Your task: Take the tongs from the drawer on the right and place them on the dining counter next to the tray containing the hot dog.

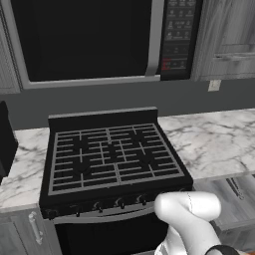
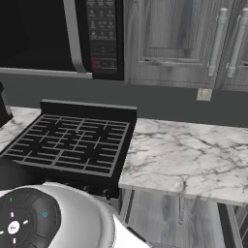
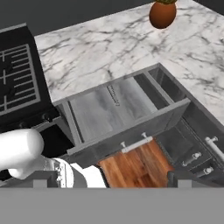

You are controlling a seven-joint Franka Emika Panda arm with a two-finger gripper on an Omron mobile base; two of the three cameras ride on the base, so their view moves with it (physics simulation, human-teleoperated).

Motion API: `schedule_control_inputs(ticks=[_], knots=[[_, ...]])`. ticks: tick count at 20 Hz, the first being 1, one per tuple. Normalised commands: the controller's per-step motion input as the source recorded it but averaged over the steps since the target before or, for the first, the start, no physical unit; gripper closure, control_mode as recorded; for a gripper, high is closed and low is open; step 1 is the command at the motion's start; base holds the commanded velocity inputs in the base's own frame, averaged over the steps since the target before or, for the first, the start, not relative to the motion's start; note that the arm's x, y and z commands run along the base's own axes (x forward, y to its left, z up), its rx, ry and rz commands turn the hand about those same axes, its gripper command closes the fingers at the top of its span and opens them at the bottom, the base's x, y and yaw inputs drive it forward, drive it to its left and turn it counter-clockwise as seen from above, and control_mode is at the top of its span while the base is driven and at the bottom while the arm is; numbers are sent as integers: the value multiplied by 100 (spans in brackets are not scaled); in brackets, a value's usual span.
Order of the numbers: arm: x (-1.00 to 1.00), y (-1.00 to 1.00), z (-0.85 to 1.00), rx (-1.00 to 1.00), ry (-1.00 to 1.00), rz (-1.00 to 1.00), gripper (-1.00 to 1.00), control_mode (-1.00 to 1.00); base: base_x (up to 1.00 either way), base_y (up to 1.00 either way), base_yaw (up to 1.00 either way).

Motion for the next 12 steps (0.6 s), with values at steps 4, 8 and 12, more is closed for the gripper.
schedule_control_inputs(ticks=[4,8,12], knots=[[44,18,0,-4,11,8,-100,-100,0,0,0],[47,1,-11,-1,2,2,-100,-100,0,0,0],[49,0,-23,0,0,0,-100,-100,0,0,0]])
